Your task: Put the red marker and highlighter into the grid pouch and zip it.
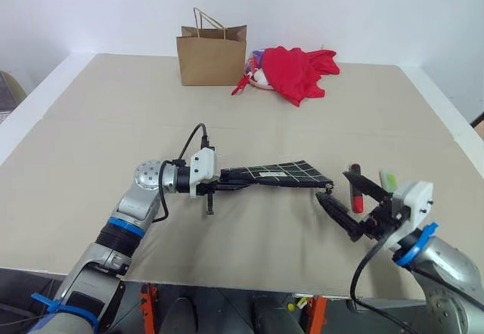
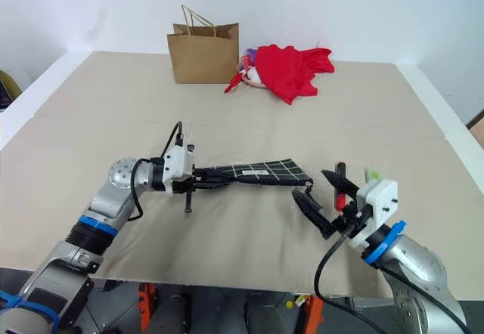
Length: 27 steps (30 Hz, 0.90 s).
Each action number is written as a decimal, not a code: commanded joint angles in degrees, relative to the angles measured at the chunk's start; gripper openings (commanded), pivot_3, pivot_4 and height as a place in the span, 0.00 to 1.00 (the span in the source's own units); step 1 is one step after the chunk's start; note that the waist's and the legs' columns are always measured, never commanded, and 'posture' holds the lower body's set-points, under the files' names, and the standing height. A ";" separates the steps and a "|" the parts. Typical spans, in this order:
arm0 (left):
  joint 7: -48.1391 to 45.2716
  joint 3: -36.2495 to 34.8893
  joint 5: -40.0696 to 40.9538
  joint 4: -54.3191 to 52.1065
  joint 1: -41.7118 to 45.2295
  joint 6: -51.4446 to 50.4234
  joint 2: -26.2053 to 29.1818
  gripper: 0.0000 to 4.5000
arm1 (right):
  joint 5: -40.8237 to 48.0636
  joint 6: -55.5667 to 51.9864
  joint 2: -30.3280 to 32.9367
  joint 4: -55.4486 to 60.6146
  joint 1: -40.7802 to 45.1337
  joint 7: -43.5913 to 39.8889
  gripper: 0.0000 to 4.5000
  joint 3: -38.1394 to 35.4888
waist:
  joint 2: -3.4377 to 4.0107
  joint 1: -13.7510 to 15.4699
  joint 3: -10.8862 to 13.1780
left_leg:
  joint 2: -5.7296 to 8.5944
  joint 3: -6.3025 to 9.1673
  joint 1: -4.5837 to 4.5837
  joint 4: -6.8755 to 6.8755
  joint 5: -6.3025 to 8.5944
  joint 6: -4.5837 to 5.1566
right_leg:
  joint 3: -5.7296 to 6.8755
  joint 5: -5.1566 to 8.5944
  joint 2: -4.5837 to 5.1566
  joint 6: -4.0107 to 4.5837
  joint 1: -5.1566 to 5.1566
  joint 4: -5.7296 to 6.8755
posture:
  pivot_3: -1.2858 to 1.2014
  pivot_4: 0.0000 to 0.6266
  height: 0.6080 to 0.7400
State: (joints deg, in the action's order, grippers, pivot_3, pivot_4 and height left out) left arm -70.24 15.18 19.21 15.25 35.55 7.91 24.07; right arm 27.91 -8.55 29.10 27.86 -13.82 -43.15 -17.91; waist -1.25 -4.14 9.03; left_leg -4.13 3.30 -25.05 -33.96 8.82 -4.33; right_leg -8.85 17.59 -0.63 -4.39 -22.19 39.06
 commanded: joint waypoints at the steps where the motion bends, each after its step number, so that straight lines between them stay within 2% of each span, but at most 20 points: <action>1: -0.60 -1.96 1.33 -2.70 -0.21 -2.22 0.24 0.00 | -4.65 6.06 -0.36 -0.54 -1.01 -0.65 0.98 2.15 | 0.00 -0.02 0.00 | 0.00 0.00 0.00 -0.02 -0.02 -0.02 | 0.00 -0.02 0.00 0.00 0.01 0.00 | 0.52 0.24 1.00; 6: -0.66 -2.08 0.18 -3.14 -0.79 -2.19 -0.04 0.00 | -2.96 3.56 -0.83 -1.09 -1.66 1.10 0.98 2.24 | 0.00 0.01 0.01 | 0.01 0.01 0.00 -0.11 -0.21 -0.32 | -0.02 -0.08 0.02 0.13 0.04 0.00 | 0.52 0.24 1.00; 17: -0.04 -2.43 -0.01 -4.32 -1.76 -2.81 -0.33 0.00 | -2.97 2.79 1.24 -2.51 -1.67 0.37 0.98 1.62 | 0.00 0.07 0.01 | 0.01 0.02 -0.02 -0.09 -0.21 -0.31 | -0.02 -0.15 0.01 -0.03 0.04 0.00 | 0.52 0.24 1.00; 18: -0.09 -2.45 -0.05 -4.45 -1.90 -2.83 -0.38 0.00 | -2.79 2.79 1.35 -2.64 -1.69 0.22 0.87 1.58 | 0.00 0.06 0.01 | 0.01 0.03 -0.01 -0.09 -0.21 -0.31 | -0.02 -0.15 0.01 -0.03 0.04 0.00 | 0.52 0.24 1.00; 20: -0.12 -2.49 -0.07 -4.72 -2.13 -2.98 -0.54 0.00 | -2.62 2.99 1.49 -2.85 -1.73 -0.03 0.73 1.54 | 0.00 0.06 0.01 | 0.01 0.03 -0.01 -0.09 -0.21 -0.31 | -0.02 -0.15 0.01 -0.03 0.05 0.00 | 0.52 0.24 1.00; 23: -0.13 -2.54 -0.06 -5.05 -2.31 -3.21 -0.75 0.00 | -2.61 3.14 1.70 -3.04 -1.64 -0.21 0.39 1.57 | 0.00 0.06 0.01 | 0.02 0.03 -0.01 -0.09 -0.21 -0.31 | -0.02 -0.15 0.01 -0.03 0.05 0.00 | 0.52 0.24 1.00; 27: -0.05 -2.47 -0.06 -5.43 -2.49 -3.46 -0.98 0.00 | -2.43 2.81 1.64 -3.22 -1.55 -0.32 0.05 1.55 | 0.00 0.06 0.01 | 0.02 0.03 -0.01 -0.09 -0.21 -0.31 | -0.02 -0.15 0.02 -0.04 0.06 0.00 | 0.52 0.24 1.00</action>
State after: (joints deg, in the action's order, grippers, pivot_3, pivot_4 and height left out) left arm -70.44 13.68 18.97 12.30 33.15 4.60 23.30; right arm 24.52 -6.14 30.08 23.99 -15.42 -43.40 -15.05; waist -1.25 -4.08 9.04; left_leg -4.11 3.33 -25.06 -34.05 8.61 -4.65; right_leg -8.87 17.43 -0.61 -4.43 -22.13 39.05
